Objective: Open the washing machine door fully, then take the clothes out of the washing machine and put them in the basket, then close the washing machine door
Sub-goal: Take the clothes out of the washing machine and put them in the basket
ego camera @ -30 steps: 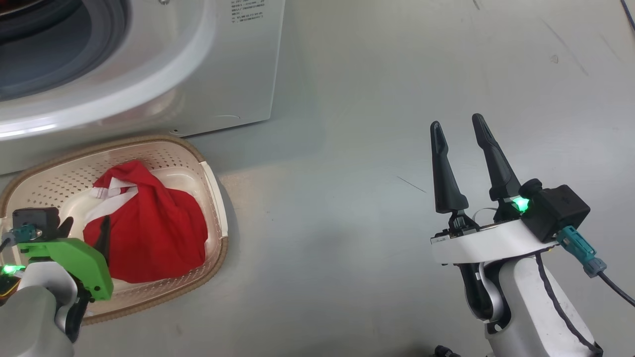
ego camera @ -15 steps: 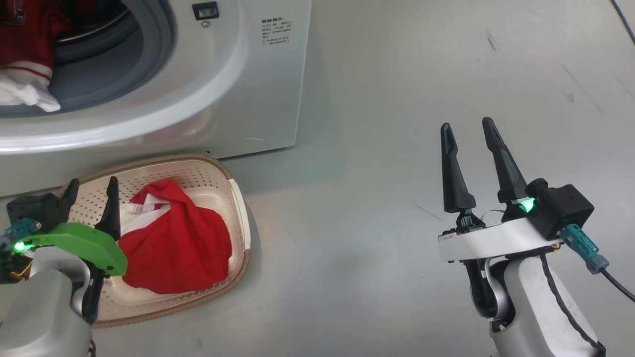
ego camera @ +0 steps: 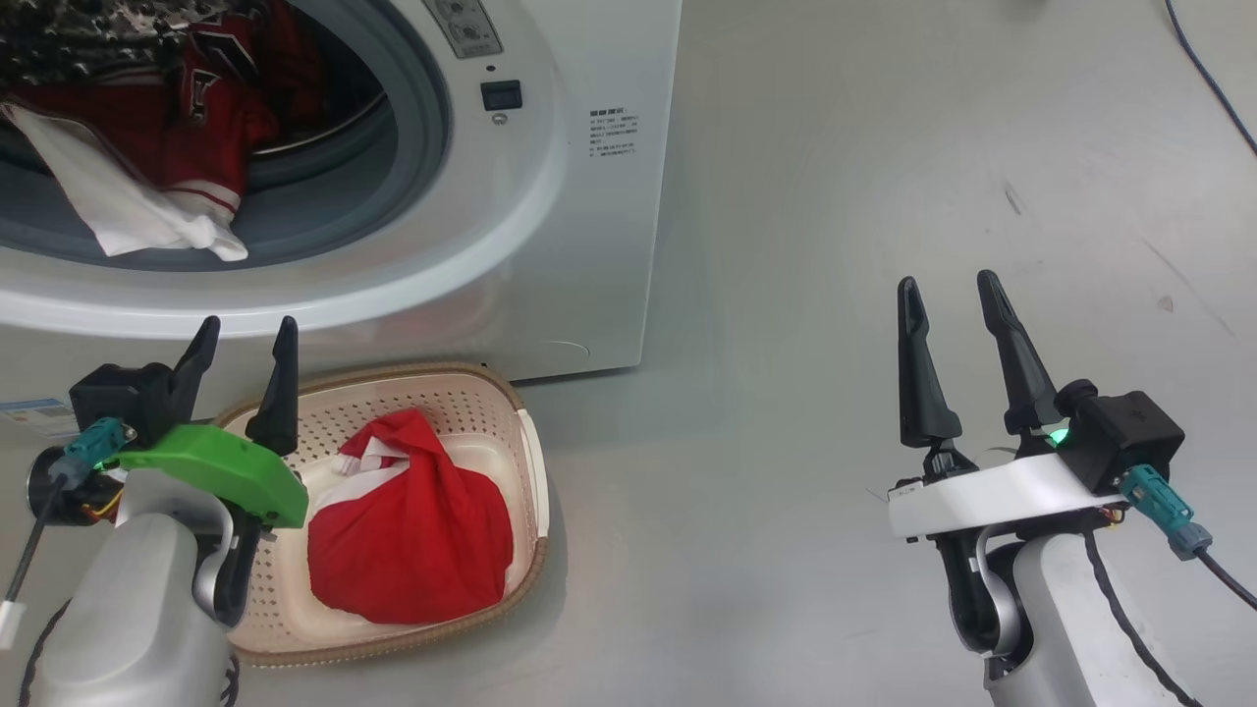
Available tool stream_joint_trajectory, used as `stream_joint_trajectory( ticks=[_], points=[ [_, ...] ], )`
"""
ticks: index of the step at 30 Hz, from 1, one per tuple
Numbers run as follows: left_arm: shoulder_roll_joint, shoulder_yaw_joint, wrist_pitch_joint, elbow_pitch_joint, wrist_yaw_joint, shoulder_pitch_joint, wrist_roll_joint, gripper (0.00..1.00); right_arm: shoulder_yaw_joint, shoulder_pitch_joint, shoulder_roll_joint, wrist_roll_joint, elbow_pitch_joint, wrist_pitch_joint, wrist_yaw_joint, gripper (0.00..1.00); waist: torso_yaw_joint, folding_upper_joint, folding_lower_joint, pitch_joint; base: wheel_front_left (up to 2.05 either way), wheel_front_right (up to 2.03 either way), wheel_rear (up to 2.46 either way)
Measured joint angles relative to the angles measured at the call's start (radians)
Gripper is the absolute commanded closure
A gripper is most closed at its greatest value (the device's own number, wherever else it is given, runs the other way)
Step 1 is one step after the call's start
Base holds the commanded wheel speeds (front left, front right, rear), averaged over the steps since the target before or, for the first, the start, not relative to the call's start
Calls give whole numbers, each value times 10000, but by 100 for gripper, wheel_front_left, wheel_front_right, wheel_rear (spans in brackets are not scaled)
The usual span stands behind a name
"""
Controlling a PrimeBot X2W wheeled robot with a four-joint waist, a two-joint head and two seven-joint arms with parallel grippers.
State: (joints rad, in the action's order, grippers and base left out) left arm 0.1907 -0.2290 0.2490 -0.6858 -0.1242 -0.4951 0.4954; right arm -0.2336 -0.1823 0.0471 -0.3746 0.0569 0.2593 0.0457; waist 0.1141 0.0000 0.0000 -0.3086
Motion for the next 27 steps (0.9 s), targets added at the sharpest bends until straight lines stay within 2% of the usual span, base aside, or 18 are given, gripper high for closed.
stream_joint_trajectory(
  ticks=[15,27],
  points=[
    [-167,612,29,1620,0,1479,-33,0,27,802,-2,75,299,0,238,0,-631,0,0,1435,0,0,0],
    [-593,966,29,3101,4,3055,-336,0,65,1381,-10,109,313,0,322,0,-859,0,0,2188,0,0,0]
  ],
)
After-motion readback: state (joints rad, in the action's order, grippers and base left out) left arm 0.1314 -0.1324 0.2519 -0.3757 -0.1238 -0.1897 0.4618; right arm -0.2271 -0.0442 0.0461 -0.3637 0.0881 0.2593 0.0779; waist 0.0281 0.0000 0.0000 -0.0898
